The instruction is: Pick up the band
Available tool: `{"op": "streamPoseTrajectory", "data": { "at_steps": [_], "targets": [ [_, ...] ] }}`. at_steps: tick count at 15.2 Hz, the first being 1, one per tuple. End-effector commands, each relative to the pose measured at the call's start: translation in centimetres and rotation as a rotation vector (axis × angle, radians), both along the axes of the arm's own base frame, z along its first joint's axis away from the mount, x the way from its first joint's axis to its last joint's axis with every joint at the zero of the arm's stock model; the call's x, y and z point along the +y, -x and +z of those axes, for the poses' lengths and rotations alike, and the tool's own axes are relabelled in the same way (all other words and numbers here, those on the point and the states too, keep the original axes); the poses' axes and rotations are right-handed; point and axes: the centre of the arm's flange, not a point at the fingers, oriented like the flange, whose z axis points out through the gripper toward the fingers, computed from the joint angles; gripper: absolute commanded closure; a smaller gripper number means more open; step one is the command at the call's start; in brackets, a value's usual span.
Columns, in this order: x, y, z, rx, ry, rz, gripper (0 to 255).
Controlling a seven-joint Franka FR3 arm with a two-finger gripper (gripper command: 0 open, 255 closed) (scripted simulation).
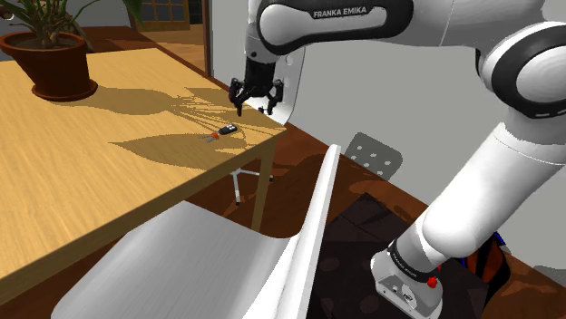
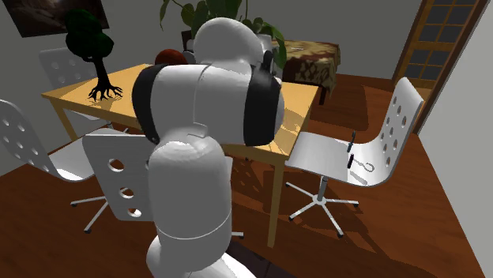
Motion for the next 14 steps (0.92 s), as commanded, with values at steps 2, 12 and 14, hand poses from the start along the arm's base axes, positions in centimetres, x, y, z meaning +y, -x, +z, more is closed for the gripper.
{"op": "streamPoseTrajectory", "data": {
  "at_steps": [2,12,14],
  "targets": [
    [1.8,-3.4,-1.6,0.015,0.006,-0.042,0],
    [4.0,-8.7,-6.4,0.037,0.015,-0.098,0],
    [4.0,-8.7,-7.8,0.037,0.015,-0.098,0]
  ]
}}
